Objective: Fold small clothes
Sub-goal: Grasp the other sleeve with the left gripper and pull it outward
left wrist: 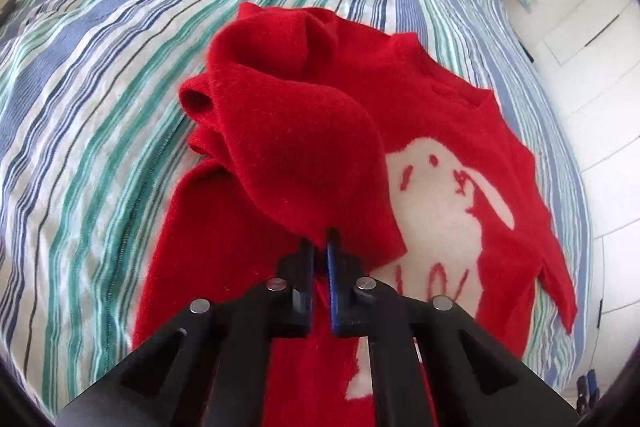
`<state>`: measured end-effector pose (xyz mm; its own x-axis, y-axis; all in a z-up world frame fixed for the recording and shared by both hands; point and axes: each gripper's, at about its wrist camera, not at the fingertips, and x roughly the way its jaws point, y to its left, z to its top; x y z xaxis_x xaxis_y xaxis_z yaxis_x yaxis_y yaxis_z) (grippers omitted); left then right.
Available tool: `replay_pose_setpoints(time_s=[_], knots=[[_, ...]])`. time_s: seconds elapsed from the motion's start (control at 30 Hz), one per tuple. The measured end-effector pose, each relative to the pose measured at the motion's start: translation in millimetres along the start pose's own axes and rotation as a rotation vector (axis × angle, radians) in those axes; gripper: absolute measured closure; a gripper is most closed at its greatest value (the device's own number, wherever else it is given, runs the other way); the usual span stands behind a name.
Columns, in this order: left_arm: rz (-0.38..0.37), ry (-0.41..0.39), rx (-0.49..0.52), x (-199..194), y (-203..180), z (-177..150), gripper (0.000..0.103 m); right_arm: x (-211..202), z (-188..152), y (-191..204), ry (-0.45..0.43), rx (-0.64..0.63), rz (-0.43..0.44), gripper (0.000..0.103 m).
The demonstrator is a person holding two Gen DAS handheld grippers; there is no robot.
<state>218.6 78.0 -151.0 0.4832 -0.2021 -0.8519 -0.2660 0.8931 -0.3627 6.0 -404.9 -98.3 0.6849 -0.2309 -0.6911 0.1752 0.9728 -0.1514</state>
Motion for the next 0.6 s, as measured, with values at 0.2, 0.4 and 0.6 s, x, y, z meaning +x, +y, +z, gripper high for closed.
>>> replay_pose_setpoints(time_s=[0.2, 0.4, 0.6], knots=[[0.152, -0.102, 0.195, -84, 54, 22, 0.099, -5, -3, -4, -0.030, 0.014, -0.013, 0.027], [0.400, -0.083, 0.187, -89, 137, 48, 0.063, 0, 0, -4, -0.019, 0.029, -0.006, 0.028], [0.231, -0.088, -0.110, -87, 205, 38, 0.039, 0, -2, 9, -0.013, -0.042, -0.025, 0.028]])
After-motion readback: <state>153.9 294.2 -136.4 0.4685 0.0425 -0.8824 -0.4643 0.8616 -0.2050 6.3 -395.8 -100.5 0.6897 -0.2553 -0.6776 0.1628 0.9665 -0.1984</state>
